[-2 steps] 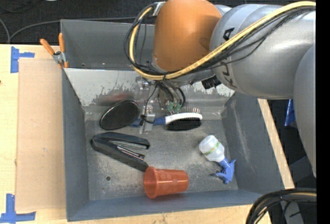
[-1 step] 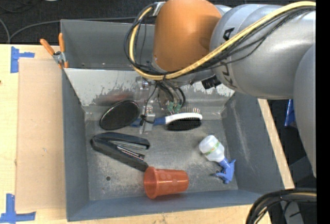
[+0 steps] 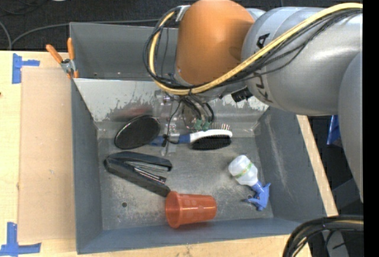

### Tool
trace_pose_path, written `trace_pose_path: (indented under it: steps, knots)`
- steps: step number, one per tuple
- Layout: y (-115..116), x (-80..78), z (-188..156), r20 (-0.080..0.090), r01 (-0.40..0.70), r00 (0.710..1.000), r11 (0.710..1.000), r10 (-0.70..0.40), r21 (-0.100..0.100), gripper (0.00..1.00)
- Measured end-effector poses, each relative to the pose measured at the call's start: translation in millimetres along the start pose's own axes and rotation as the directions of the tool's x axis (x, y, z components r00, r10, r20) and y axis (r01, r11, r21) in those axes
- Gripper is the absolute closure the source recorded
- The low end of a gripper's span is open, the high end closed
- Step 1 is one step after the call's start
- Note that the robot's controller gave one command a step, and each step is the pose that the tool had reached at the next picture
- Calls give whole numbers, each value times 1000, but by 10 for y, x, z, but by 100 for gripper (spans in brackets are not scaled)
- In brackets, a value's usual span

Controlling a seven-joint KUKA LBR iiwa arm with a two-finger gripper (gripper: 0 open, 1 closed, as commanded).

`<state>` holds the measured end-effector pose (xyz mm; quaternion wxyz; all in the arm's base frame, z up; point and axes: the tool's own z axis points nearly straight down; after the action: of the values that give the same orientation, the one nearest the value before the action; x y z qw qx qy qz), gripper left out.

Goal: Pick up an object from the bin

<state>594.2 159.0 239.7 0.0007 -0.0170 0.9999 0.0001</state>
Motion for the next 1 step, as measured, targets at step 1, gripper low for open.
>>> trace_pose_path:
  steps: [1]
  knots:
    - [3, 64, 391, -4, 151, 989, 989, -151, -1, 0]
